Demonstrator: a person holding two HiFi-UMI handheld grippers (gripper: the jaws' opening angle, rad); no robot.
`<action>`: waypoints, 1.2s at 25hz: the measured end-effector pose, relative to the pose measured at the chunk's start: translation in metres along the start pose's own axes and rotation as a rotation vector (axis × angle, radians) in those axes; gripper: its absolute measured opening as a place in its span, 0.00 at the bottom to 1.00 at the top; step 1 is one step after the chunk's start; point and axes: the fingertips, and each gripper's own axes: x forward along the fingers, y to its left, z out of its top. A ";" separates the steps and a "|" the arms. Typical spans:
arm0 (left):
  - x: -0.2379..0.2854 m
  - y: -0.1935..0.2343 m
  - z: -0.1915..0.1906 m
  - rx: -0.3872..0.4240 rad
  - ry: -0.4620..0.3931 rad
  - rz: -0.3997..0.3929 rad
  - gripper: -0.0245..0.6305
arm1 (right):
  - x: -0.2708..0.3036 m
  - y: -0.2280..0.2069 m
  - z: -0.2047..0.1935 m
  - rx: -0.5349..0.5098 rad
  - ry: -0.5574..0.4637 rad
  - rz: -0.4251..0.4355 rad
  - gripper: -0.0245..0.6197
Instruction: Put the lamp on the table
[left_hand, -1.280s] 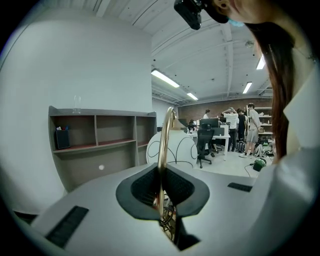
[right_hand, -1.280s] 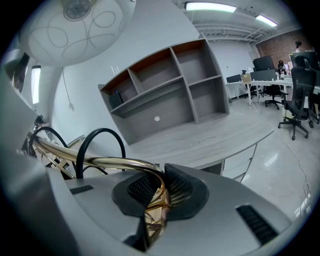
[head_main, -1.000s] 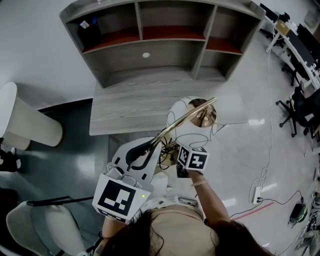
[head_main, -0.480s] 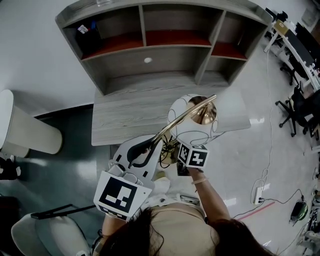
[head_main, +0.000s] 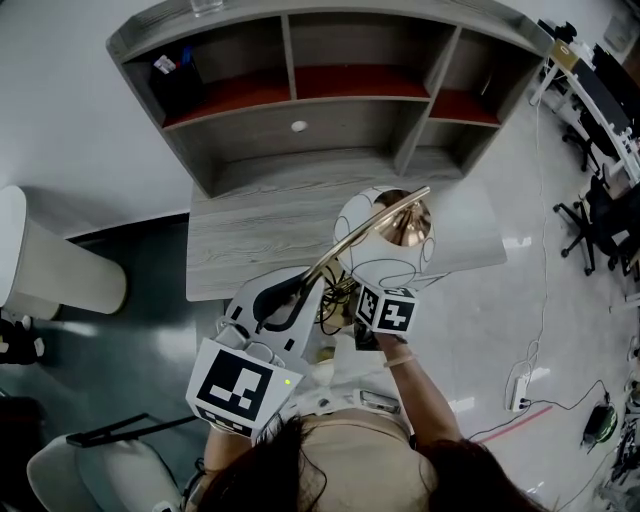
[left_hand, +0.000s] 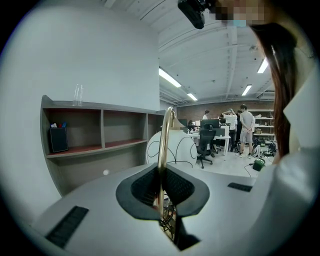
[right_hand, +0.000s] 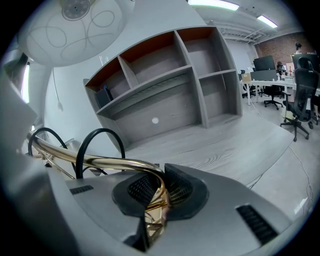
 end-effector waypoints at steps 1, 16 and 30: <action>0.002 0.001 0.001 -0.001 0.000 0.003 0.07 | 0.002 0.000 0.001 0.000 0.001 0.003 0.11; 0.036 0.029 0.010 -0.053 0.012 0.083 0.07 | 0.041 -0.008 0.034 -0.064 0.049 0.051 0.11; 0.075 0.055 0.013 -0.087 0.030 0.155 0.07 | 0.082 -0.020 0.060 -0.112 0.088 0.089 0.11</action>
